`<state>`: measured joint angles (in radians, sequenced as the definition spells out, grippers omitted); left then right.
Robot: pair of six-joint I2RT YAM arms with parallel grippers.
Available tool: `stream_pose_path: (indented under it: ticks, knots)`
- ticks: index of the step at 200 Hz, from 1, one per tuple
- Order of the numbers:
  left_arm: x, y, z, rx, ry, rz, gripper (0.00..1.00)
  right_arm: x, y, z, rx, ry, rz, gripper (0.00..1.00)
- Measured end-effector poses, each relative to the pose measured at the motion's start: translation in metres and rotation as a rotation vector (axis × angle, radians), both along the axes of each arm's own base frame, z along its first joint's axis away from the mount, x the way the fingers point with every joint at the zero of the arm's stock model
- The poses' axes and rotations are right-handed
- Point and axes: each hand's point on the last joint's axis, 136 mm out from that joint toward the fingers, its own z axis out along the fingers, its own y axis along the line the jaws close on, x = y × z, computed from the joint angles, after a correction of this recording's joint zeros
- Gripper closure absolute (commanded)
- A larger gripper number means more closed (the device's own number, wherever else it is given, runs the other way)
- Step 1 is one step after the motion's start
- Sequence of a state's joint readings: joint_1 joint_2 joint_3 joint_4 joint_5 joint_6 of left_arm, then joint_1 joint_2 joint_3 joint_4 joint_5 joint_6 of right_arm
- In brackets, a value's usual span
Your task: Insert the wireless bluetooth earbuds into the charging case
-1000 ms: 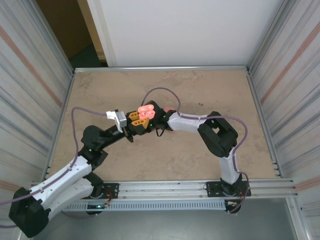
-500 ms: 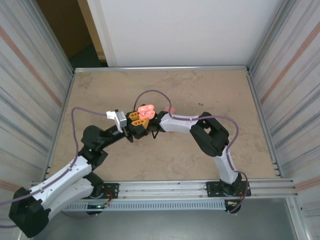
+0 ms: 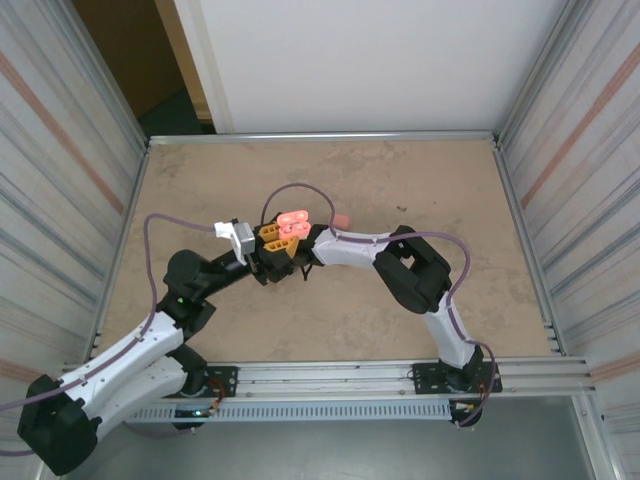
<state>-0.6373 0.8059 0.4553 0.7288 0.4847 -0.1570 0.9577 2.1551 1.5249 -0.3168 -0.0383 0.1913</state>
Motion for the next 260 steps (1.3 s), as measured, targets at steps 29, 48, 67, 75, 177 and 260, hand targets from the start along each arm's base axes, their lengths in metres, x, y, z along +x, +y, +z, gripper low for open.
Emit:
stream_pose_path:
  ticks: [29,48,67,75,177,260]
  knots:
    - [0.0,0.0,0.0,0.0,0.0,0.0,1.0,0.001,-0.003,-0.001,-0.015,-0.011,-0.003,0.45]
    - [0.0,0.0,0.0,0.0,0.0,0.0,1.0,0.002,-0.004,-0.001,-0.023,-0.017,0.001,0.49]
    - [0.0,0.0,0.0,0.0,0.001,0.0,1.0,0.003,-0.006,-0.002,-0.034,-0.025,-0.001,0.52]
    - [0.0,0.0,0.0,0.0,0.0,0.0,1.0,0.003,-0.006,-0.002,-0.038,-0.028,-0.002,0.54]
    - [0.0,0.0,0.0,0.0,0.0,0.0,1.0,0.005,-0.01,-0.003,-0.054,-0.035,-0.011,0.66]
    - [-0.004,0.003,0.005,-0.012,-0.015,-0.001,1.0,0.0,-0.001,0.024,0.037,0.006,0.029,0.54]
